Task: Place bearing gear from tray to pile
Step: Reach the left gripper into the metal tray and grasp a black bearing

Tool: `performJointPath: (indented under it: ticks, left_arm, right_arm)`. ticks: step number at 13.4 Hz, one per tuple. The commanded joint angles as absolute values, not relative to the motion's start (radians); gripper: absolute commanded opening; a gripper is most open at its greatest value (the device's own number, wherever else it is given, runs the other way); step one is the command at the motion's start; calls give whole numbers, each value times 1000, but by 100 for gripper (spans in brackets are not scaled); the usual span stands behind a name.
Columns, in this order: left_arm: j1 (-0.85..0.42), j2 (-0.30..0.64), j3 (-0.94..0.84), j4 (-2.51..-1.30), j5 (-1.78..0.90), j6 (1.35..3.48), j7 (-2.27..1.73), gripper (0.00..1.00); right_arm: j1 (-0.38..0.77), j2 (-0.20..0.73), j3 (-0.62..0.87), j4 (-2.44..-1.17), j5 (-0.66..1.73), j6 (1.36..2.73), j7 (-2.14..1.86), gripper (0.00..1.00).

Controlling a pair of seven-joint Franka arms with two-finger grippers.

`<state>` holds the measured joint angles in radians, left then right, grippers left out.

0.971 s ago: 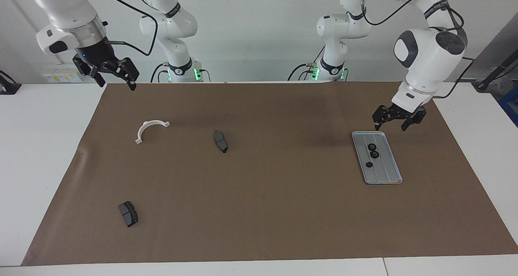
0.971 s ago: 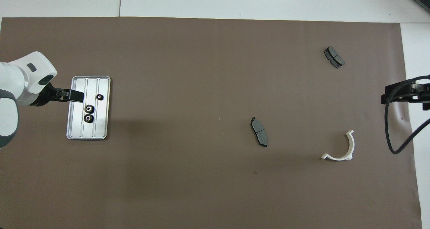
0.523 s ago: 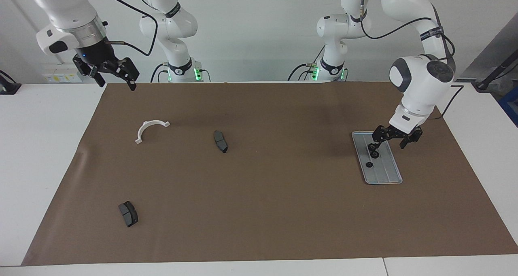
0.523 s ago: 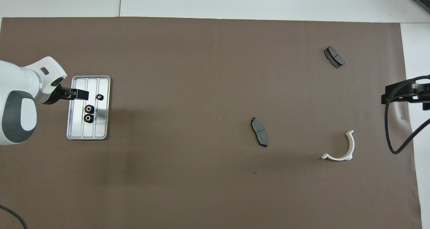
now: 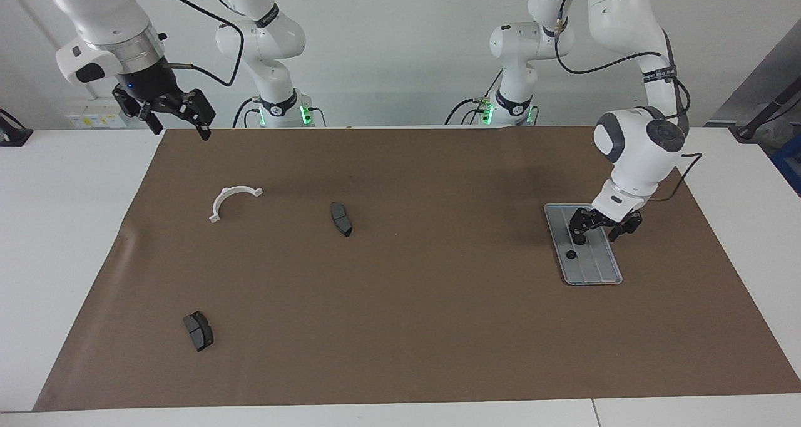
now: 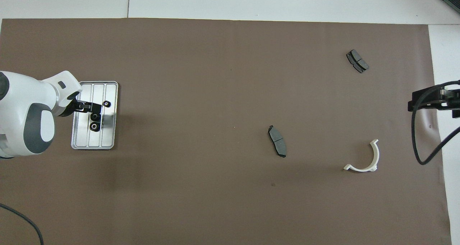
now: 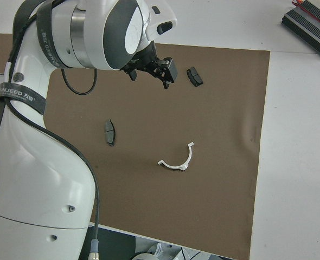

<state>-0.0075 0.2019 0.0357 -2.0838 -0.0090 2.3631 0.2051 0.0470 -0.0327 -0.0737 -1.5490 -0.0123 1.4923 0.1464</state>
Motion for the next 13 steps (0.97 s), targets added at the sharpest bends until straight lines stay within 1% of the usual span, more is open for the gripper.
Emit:
performJointPath:
  ticks: [1,5,9,13]
  left_arm:
    - [-12,209,37,-2112,0,2399,232,83]
    - [-12,233,37,-2117,2,2427,278,76]
    - [-14,242,38,-2149,2,2462,281,75]
    - [-15,241,37,-2149,2,2447,281,74]
  right_arm:
    - [35,-60,-69,-1578,14,1490,114,100]
    - [34,-60,-69,-1578,14,1491,114,100]
    - [35,-60,-69,-1578,14,1491,114,100]
    - [34,-60,-69,-1578,14,1491,114,100]
